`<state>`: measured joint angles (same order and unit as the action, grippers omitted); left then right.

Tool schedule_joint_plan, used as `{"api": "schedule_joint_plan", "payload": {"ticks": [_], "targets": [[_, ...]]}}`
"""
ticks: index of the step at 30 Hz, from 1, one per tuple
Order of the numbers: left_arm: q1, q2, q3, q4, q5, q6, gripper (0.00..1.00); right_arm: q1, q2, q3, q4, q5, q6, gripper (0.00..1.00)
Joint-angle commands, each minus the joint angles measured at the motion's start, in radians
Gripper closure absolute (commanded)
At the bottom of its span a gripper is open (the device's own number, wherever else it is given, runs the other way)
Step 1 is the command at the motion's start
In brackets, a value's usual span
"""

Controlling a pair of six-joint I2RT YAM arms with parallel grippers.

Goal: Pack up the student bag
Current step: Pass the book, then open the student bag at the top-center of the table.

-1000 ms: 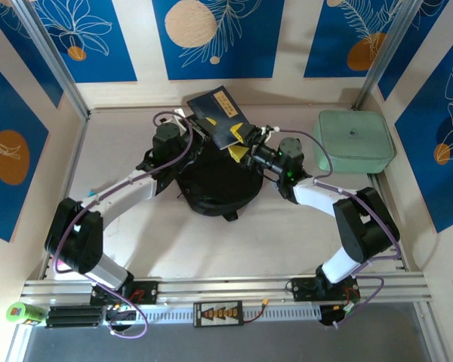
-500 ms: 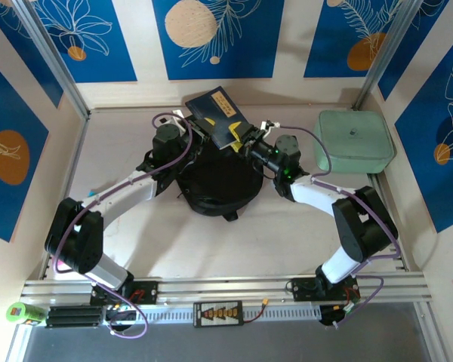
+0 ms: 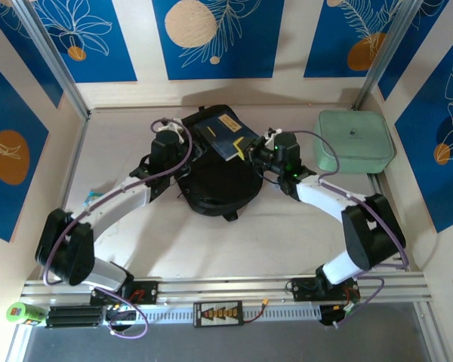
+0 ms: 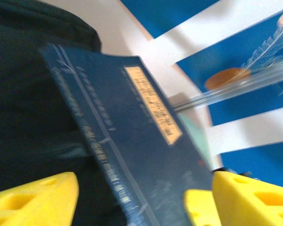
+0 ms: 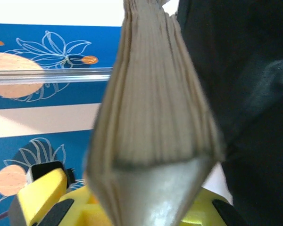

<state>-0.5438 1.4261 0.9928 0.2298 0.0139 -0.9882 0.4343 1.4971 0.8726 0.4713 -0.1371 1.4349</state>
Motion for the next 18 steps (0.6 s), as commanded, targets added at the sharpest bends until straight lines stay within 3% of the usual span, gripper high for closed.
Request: {"api": "schedule_joint_plan", "payload": {"ticks": [1,8,13,18], "targets": [[-0.014,-0.086,-0.019,-0.147,-0.069,0.272,0.2,-0.028,-0.104,-0.007,-0.154,0.009,-0.158,0.95],[-0.037,-0.1,0.046,-0.387,0.101,0.723,0.13,-0.115,-0.241,-0.054,-0.317,0.009,-0.283,0.94],[-0.116,-0.036,0.164,-0.675,0.104,1.037,0.07,-0.186,-0.338,-0.075,-0.435,0.007,-0.366,0.96],[-0.182,0.063,0.267,-0.877,0.094,1.231,0.06,-0.263,-0.42,-0.107,-0.519,0.005,-0.397,0.96]]}}
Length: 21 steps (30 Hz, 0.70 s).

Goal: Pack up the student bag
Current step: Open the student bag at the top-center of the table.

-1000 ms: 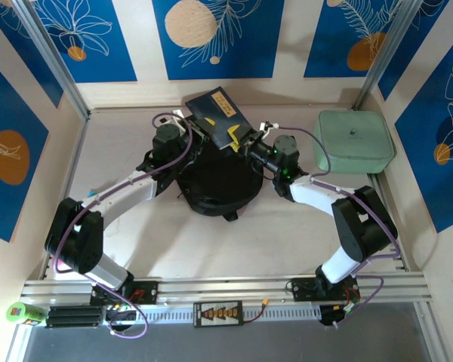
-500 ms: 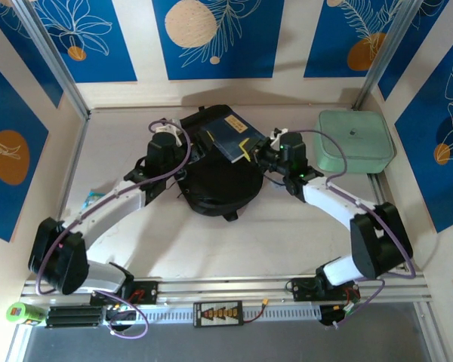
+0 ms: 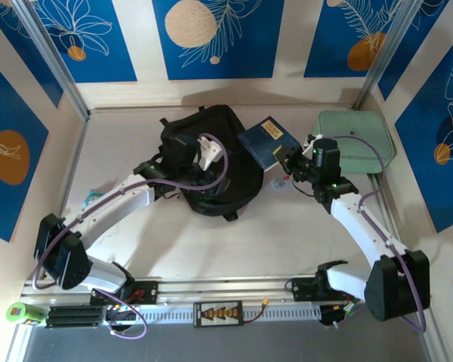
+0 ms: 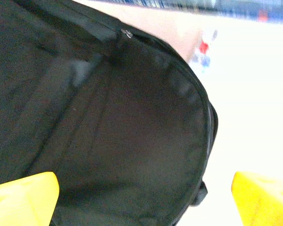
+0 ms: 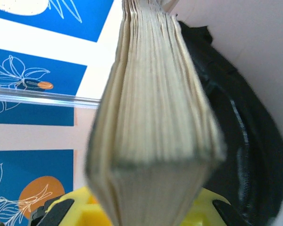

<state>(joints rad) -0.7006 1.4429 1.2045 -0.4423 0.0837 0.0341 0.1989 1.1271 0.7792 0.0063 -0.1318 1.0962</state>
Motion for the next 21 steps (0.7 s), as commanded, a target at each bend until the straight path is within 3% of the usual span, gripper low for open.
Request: {"api": "schedule_joint_plan", "payload": {"ticks": [1,10,21], "targets": [[-0.039,0.068,0.078,-0.242,0.016,0.248,0.06,-0.045,-0.064,-0.022,-0.068,-0.007,-0.062,0.96],[-0.096,0.239,0.224,-0.459,-0.134,0.466,0.16,-0.145,-0.169,-0.079,-0.135,-0.038,-0.062,0.96],[-0.111,0.393,0.358,-0.539,-0.193,0.535,0.28,-0.169,-0.181,-0.083,-0.144,-0.057,-0.051,0.96]]}}
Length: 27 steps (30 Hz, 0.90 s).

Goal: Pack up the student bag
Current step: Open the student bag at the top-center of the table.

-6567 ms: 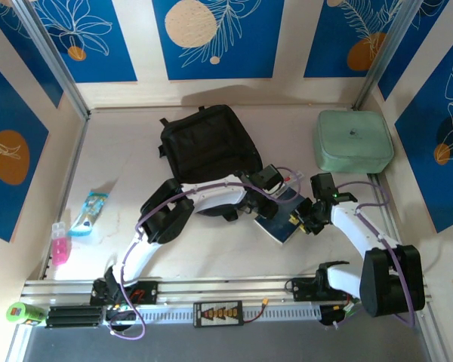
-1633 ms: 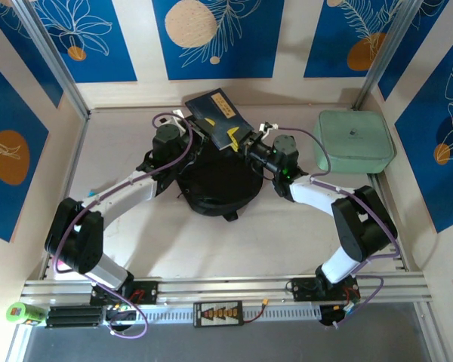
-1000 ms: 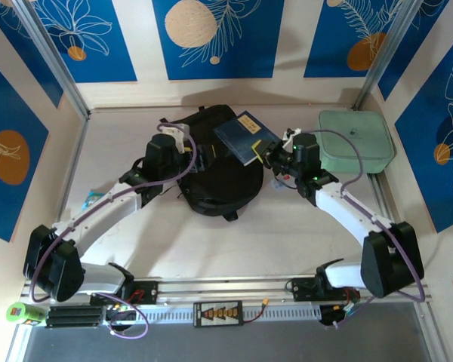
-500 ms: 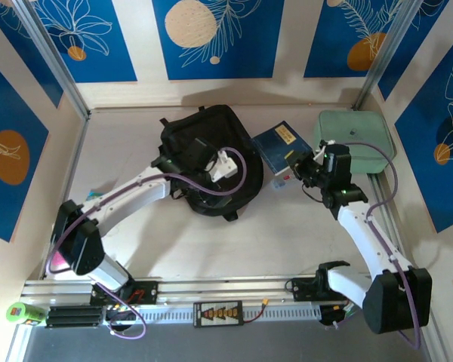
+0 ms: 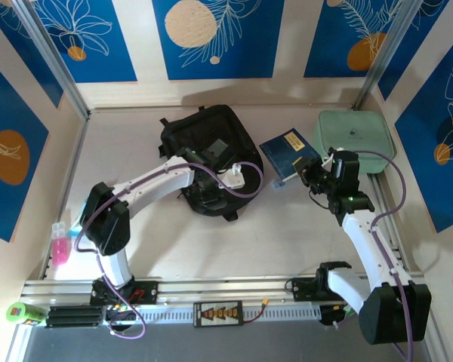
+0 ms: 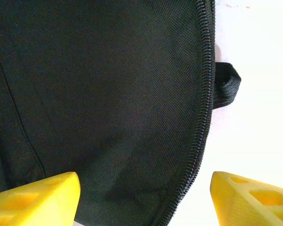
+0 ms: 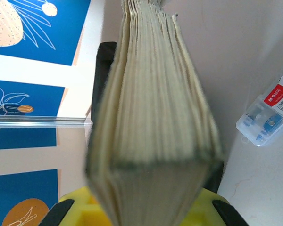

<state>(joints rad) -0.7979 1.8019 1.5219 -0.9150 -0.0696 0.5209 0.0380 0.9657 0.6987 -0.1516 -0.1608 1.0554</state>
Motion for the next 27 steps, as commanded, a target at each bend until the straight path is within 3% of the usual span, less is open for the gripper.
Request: {"api": "schedule_joint_plan", "payload": {"ticks": [1,10,18,27], "targets": [[-0.016,0.047,0.046,-0.071,-0.053,0.055,0.3,-0.01,-0.021,-0.004,0.015,-0.028,-0.009,0.96],[-0.042,0.117,0.099,-0.098,-0.085,0.101,0.48,-0.042,-0.02,-0.021,0.036,-0.06,0.023,0.96],[-0.065,0.181,0.153,-0.149,-0.151,0.116,0.56,-0.061,-0.021,-0.028,0.041,-0.077,0.034,0.96],[-0.102,0.211,0.147,-0.122,-0.174,0.137,0.57,-0.081,-0.025,-0.046,0.045,-0.093,0.049,0.96]]}}
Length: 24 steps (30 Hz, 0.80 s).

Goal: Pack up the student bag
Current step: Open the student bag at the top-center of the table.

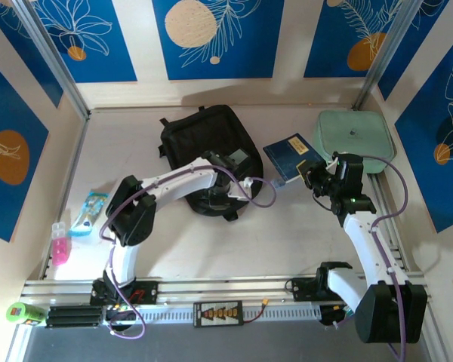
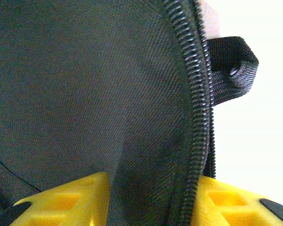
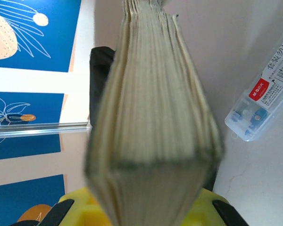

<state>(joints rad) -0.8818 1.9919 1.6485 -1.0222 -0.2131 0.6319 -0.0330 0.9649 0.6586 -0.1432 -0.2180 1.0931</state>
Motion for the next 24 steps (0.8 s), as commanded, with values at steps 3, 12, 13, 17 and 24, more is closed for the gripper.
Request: {"api": "schedule_joint_plan", "payload": {"ticks": [3,12,13,17,24], "targets": [[-0.019,0.026,0.024,-0.002,-0.065,0.034,0.65,-0.018,-0.029,-0.007,0.031,-0.037,0.011,0.96],[-0.01,-0.1,-0.017,0.119,-0.05,0.051,0.93,-0.062,-0.097,0.003,-0.052,-0.011,-0.061,0.96],[-0.007,-0.117,-0.028,0.133,-0.057,0.051,0.96,-0.062,-0.116,0.008,-0.076,0.011,-0.084,0.95],[0.006,-0.187,-0.064,0.2,-0.058,0.02,1.0,-0.065,-0.17,0.026,-0.164,0.076,-0.15,0.95],[0.023,-0.297,-0.118,0.408,-0.189,-0.082,1.0,-0.066,-0.229,0.008,-0.233,0.067,-0.196,0.95]]}}
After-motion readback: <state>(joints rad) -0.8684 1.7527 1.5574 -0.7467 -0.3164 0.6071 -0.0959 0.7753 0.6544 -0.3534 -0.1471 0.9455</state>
